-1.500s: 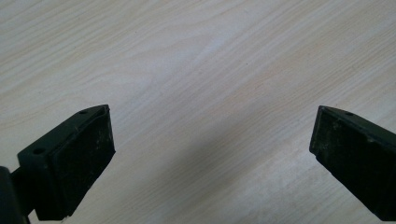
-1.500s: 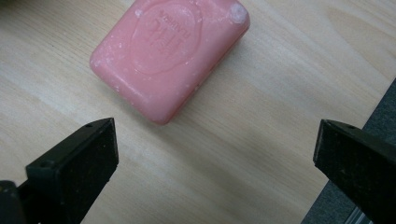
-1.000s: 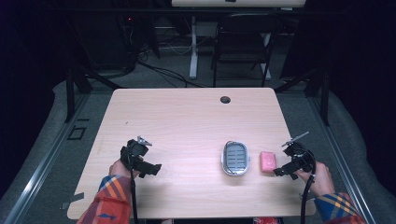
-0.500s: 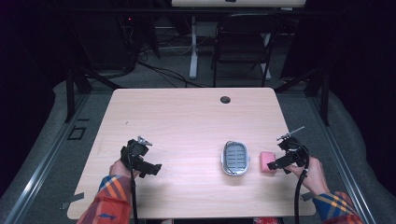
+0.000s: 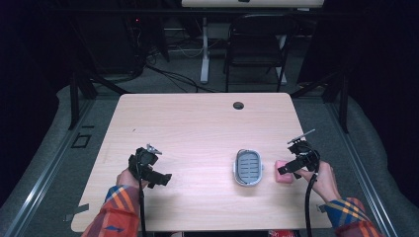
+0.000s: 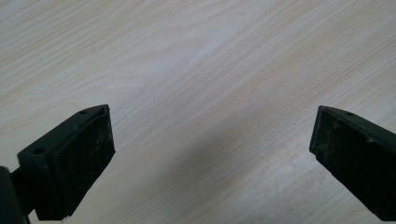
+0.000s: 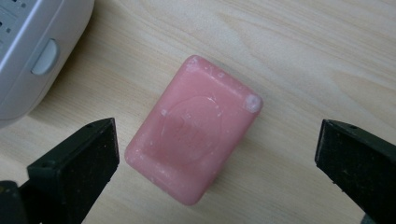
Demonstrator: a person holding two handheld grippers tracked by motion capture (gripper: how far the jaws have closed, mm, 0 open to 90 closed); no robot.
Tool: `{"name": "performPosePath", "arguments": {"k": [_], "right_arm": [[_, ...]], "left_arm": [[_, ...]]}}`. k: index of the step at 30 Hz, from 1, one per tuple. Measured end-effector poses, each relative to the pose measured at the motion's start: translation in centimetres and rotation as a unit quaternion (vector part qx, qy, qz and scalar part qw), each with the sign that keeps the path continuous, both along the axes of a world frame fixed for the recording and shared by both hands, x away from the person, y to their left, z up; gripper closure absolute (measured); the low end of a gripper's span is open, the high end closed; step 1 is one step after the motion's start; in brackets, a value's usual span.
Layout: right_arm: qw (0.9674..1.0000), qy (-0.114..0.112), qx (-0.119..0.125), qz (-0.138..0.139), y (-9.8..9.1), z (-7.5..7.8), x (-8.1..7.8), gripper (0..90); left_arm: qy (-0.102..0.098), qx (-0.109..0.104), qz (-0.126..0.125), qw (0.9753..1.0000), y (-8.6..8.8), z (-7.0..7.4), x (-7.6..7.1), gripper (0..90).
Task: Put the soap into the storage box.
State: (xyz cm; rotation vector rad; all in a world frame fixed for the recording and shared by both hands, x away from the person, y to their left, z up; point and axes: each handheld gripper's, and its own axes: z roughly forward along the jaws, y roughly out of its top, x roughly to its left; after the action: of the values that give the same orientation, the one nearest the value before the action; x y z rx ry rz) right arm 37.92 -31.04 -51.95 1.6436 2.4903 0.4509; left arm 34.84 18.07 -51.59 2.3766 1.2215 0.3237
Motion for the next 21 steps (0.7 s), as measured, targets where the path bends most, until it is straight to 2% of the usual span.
{"name": "performPosePath", "arguments": {"k": [1, 3, 7, 8, 9, 10, 14, 15, 16, 21], "right_arm": [[1.0, -0.005, 0.002, -0.006, 0.2, -0.2, 0.0, 0.0], [1.0, 0.004, -0.009, 0.003, 0.5, -0.2, 0.4, 0.0], [0.9999, -0.002, -0.011, 0.004, 0.8, -0.3, 0.6, 1.9], [1.0, -0.003, 0.001, 0.0, 1.0, -0.6, 0.7, 5.8], [1.0, -0.003, 0.001, 0.0, 1.0, -0.6, 0.7, 5.8], [0.9999, 0.008, 0.0, 0.011, 1.0, -0.6, 0.8, 8.0], [0.9998, 0.013, -0.012, 0.011, 1.1, -0.8, 0.8, 11.0], [1.0, 0.002, -0.006, -0.007, 1.3, -1.1, 0.7, 13.7], [0.9999, 0.012, -0.012, 0.0, 1.2, -1.0, 0.8, 13.8], [0.9997, 0.02, -0.012, -0.002, 1.1, -1.2, 0.8, 15.7]], "left_arm": [[0.0, 0.0, -0.001, 1.0, 0.0, 0.0, 0.0, 0.0], [0.0, -0.001, 0.001, 1.0, 0.0, 0.0, 0.0, 0.0], [-0.001, -0.001, 0.0, 1.0, 0.0, 0.0, 0.0, 0.0], [0.0, -0.001, 0.0, 1.0, 0.0, 0.0, 0.0, 0.0], [0.0, -0.001, 0.0, 1.0, 0.0, 0.0, 0.0, 0.0], [0.0, -0.001, 0.0, 1.0, 0.0, 0.0, 0.0, 0.0], [0.0, 0.001, -0.001, 1.0, -0.1, 0.0, 0.0, 0.0], [-0.001, 0.0, -0.001, 1.0, -0.1, -0.1, 0.0, 0.0], [-0.001, 0.0, -0.001, 1.0, -0.1, -0.1, 0.0, 0.0], [0.0, 0.001, 0.0, 1.0, -0.1, -0.1, -0.1, 0.0]]}}
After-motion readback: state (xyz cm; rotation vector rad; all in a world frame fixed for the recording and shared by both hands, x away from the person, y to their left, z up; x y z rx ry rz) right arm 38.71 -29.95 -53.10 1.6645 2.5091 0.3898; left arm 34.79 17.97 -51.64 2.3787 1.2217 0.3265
